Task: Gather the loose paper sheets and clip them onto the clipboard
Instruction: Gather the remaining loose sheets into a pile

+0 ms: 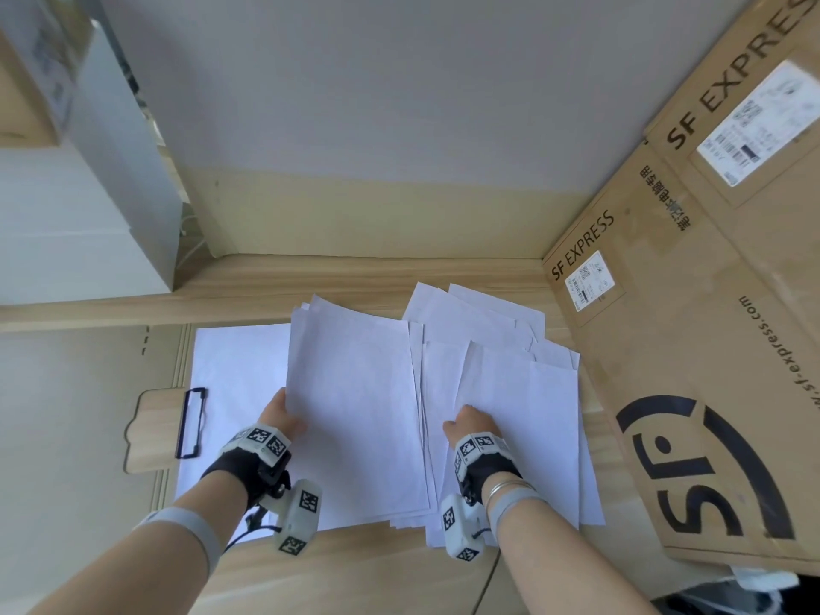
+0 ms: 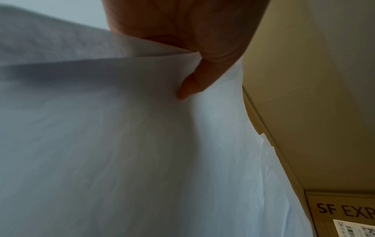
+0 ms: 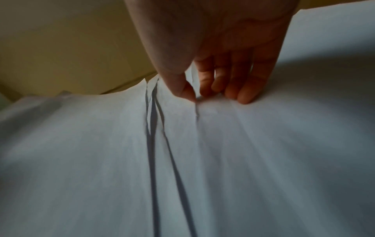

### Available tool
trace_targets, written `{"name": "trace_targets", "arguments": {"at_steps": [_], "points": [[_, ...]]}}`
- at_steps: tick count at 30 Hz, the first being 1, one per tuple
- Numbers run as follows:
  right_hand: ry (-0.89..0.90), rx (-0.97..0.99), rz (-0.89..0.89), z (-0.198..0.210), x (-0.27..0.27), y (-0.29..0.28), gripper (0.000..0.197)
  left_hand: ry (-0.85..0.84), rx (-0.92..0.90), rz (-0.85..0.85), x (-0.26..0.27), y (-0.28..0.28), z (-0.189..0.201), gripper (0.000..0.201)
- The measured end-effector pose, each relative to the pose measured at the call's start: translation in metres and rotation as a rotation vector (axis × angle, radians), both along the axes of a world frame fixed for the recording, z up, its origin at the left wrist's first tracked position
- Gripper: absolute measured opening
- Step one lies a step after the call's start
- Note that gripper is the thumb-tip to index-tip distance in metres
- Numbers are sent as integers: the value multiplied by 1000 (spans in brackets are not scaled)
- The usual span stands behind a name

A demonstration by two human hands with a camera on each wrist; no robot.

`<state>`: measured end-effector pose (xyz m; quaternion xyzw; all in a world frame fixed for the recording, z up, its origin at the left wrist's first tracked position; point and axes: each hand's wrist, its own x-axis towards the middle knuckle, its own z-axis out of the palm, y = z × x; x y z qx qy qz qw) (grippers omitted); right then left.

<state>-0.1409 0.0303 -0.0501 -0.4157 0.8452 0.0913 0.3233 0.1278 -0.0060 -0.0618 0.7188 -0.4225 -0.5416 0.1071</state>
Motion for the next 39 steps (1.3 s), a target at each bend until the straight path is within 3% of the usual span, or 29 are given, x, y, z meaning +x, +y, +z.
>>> {"name": "trace_targets", "arguments": {"at_steps": [3,6,9,10,13,16,23,32,39], "points": [[-11,-3,-12,8,-10,-4,19,-15,0,1,-2,0,0,55],[-19,-41,-77,10,-16,-9,22,-26,2,-6,-2,0,-1,53],[-13,4,-148,5,-14,-6,68,-23,11,-12,-1,0,-1,54],[4,6,-155,4,-14,-3,69,-18,14,-10,0,1,-1,54],[50,-18,-105,0,-15,2,43,-3,17,-1,0,2,0,54],[72,-5,-42,5,-21,1,35,-1,15,3,-1,2,0,54],[3,-32,-125,3,-16,1,77,-7,8,-11,-1,2,0,51],[49,-30,-81,-2,-9,-1,70,-41,10,-34,-2,2,0,52],[53,-25,82,18,-5,-3,55,-32,4,-49,-2,1,1,53]]}}
